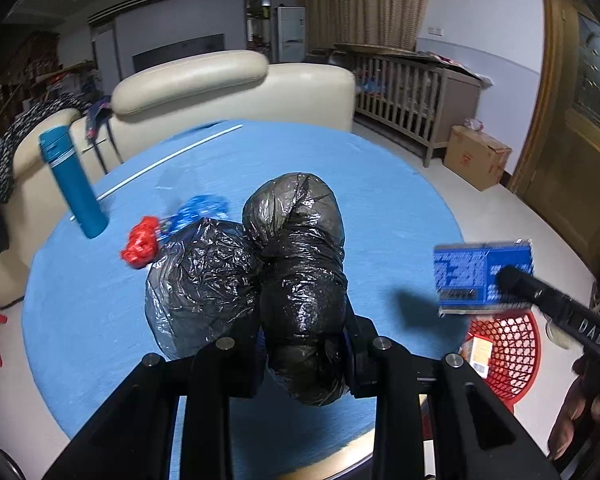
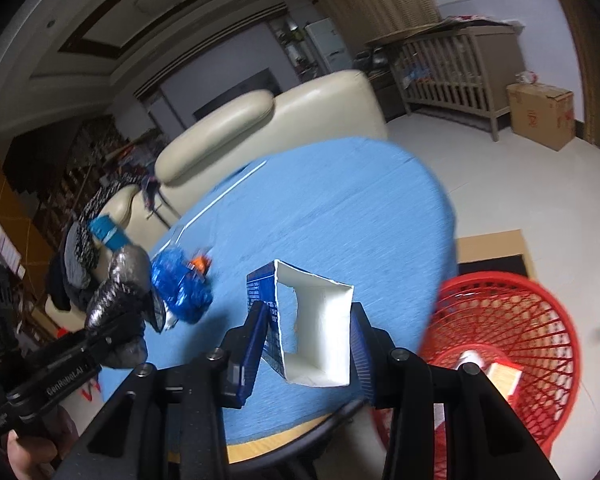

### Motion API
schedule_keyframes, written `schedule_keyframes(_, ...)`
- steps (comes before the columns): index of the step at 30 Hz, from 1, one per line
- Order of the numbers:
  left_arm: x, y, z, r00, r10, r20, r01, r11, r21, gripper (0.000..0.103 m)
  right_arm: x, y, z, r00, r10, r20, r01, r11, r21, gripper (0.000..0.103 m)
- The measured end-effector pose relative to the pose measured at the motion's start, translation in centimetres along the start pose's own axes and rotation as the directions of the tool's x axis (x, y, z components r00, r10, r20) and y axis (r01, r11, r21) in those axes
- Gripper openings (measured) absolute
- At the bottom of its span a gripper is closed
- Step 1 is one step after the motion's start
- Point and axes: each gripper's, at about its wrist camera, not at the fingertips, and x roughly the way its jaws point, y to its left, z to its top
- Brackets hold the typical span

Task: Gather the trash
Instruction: 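Carry the carton with the right tool into the red basket while the left tool drops the black bags there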

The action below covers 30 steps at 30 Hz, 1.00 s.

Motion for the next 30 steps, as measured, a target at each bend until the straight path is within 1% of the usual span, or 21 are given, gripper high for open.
schedule_keyframes(4, 0.5, -2.5, 0.3, 0.999, -0.036, -0.011, 0.036, 0.998, 0.045, 0.032, -2.0, -2.9, 0.7, 0.998, -0.053, 0.045, 0.052, 0.998, 0.036, 0.043)
schedule_keyframes(9, 1.1, -6.1, 0.7, 0.995, -0.092, -0.029, 0.095, 0.989, 0.112, 0.032, -4.9, -8.0, 0.7, 0.983, -0.164, 0.085, 0.155, 0.983, 0.101, 0.043)
schedule_keyframes(12, 1.4, -8.6, 0.9, 0.991, -0.125, -0.041, 0.130, 0.979, 0.156, 0.032, -5.7, -11.0, 0.3, 0.973, -0.219, 0.073, 0.207, 0.968, 0.143, 0.043)
schedule_keyframes(14, 1.6, -9.9, 0.9, 0.989, -0.141, -0.048, 0.147, 0.973, 0.177, 0.032, -5.8, -12.2, -0.2, 0.967, -0.250, 0.058, 0.238, 0.959, 0.155, 0.043)
schedule_keyframes(15, 1.7, -10.8, 0.9, 0.987, -0.151, -0.054, 0.159, 0.969, 0.192, 0.032, -5.4, -12.9, -0.5, 0.965, -0.261, 0.032, 0.253, 0.955, 0.157, 0.043)
schedule_keyframes(16, 1.8, -11.5, 0.8, 0.986, -0.158, -0.059, 0.167, 0.965, 0.204, 0.032, -5.0, -13.6, -0.8, 0.964, -0.265, 0.001, 0.261, 0.951, 0.163, 0.047)
schedule_keyframes(17, 1.9, -12.1, 0.9, 0.984, -0.165, -0.064, 0.175, 0.961, 0.214, 0.032, -4.7, -14.0, -0.9, 0.963, -0.269, -0.014, 0.268, 0.948, 0.170, 0.047)
schedule_keyframes(19, 2.2, -13.5, 0.8, 0.980, -0.182, -0.078, 0.196, 0.951, 0.238, 0.032, -4.1, -15.1, -1.5, 0.959, -0.279, -0.049, 0.283, 0.939, 0.198, 0.066)
schedule_keyframes(20, 2.3, -13.9, 0.8, 0.978, -0.189, -0.084, 0.204, 0.948, 0.246, 0.032, -4.0, -15.8, -1.9, 0.959, -0.276, -0.057, 0.282, 0.933, 0.222, 0.077)
schedule_keyframes(25, 3.2, -16.7, 0.3, 0.967, -0.222, -0.126, 0.250, 0.926, 0.284, 0.032, -5.4, -17.3, -2.2, 0.957, -0.287, -0.028, 0.284, 0.920, 0.271, 0.078)
schedule_keyframes(29, 4.0, -18.5, 0.0, 0.958, -0.240, -0.160, 0.279, 0.911, 0.305, 0.032, -7.3, -18.7, -2.1, 0.954, -0.299, 0.016, 0.278, 0.902, 0.330, 0.078)
schedule_keyframes(30, 3.7, -18.7, -0.6, 0.955, -0.245, -0.167, 0.287, 0.907, 0.307, 0.032, -7.6, -18.9, -1.9, 0.953, -0.302, 0.024, 0.277, 0.899, 0.339, 0.078)
